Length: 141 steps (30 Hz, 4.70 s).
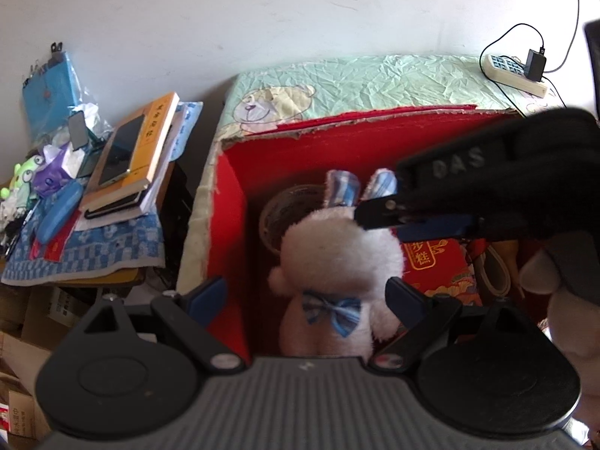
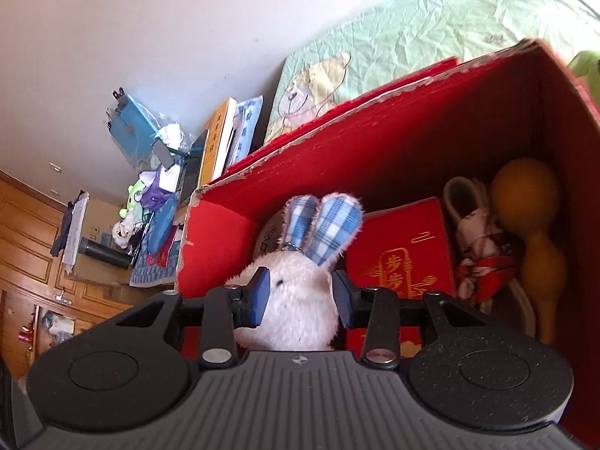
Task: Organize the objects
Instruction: 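Open the right tool to drop the bunny into the red box, then withdraw the right tool and move it toward the yellow tiger plush, then close the right tool on the yellow tiger plush with pink belly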
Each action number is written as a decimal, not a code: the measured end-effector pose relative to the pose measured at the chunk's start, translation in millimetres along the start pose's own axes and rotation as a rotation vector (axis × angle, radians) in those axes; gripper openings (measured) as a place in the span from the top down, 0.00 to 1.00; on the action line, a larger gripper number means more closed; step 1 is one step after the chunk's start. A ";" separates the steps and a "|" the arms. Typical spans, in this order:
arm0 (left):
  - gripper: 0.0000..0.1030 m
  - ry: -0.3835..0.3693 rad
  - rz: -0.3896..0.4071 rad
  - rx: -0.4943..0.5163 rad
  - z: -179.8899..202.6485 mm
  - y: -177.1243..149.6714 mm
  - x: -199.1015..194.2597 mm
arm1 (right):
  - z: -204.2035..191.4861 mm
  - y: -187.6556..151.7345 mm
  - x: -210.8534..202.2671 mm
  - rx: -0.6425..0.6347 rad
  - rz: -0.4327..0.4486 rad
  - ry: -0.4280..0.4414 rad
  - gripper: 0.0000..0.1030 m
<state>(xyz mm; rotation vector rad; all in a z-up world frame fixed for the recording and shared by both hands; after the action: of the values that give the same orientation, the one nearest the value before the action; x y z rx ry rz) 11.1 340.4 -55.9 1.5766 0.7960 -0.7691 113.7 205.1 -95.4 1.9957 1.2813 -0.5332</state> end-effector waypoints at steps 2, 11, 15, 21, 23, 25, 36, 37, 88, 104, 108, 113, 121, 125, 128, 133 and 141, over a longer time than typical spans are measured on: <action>0.10 0.003 -0.003 -0.007 -1.6 -1.4 -1.1 | -5.9 -2.9 4.9 0.007 -0.042 0.048 0.61; 0.11 0.036 -0.006 0.003 3.6 -9.1 -4.3 | -14.8 -18.3 -1.4 0.001 -0.066 0.098 0.63; 0.11 0.047 -0.008 0.009 5.9 -8.4 -2.4 | -16.1 -18.7 -12.3 -0.032 -0.042 0.092 0.63; 0.11 0.043 -0.009 0.029 13.2 -9.5 -1.9 | -13.2 -25.6 -30.6 -0.086 0.003 0.048 0.62; 0.11 0.042 -0.006 0.037 14.6 -10.1 -1.3 | -11.2 -27.2 -36.1 -0.097 0.018 0.036 0.62; 0.11 0.043 -0.004 0.045 17.3 -10.8 -1.6 | -8.8 -29.5 -42.5 -0.106 0.033 0.021 0.62; 0.10 0.085 -0.001 0.036 28.0 -10.5 -10.1 | -0.9 -41.1 -68.4 -0.130 0.092 -0.006 0.57; 0.10 0.096 0.000 0.031 28.7 -10.4 -11.9 | -1.4 -41.1 -69.8 -0.136 0.090 -0.001 0.57; 0.07 -0.052 0.014 0.229 318.6 45.5 -35.7 | 204.7 -18.5 -262.1 -0.001 0.221 -0.066 0.57; 0.04 -0.395 -0.073 0.188 389.5 78.1 9.3 | 301.2 5.4 -314.0 0.232 0.321 -0.174 0.57; 0.03 -0.464 -0.086 0.160 400.3 87.1 18.5 | 312.3 20.0 -310.7 0.276 0.327 -0.147 0.56; 0.03 -0.526 -0.127 0.123 410.5 93.0 36.1 | 326.0 36.7 -294.3 0.315 0.312 -0.106 0.49; 0.03 -0.566 -0.209 0.083 420.0 88.8 69.1 | 340.3 56.6 -262.9 0.330 0.248 -0.045 0.49; 0.03 -0.557 -0.206 0.113 424.4 88.6 76.8 | 345.1 63.4 -247.1 0.332 0.217 -0.006 0.44; 0.04 -0.547 -0.206 0.131 428.9 89.4 82.7 | 346.1 66.6 -233.6 0.323 0.189 0.012 0.44; 0.06 -0.530 -0.202 0.135 430.4 92.4 90.4 | 352.7 70.0 -216.3 0.356 0.160 0.075 0.41; 0.08 -0.560 -0.191 0.139 430.5 91.5 78.9 | 341.0 67.0 -227.6 0.306 0.165 0.092 0.51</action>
<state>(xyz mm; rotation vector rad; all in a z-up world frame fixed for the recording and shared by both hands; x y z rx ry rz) 108.0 -90.1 -128.7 1.3141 0.4874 -1.3543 86.3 -205.5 -152.4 2.3795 1.1282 -0.5913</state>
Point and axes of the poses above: each gripper's, at about its wrist camera, not at the fingertips, and x roughly the way its jaws point, z to its right, y to its top, the point moved 7 cm from there along x, roughly the way its jaws point, and after that the axes turned 2 degrees about -z, right-handed, at the moved point
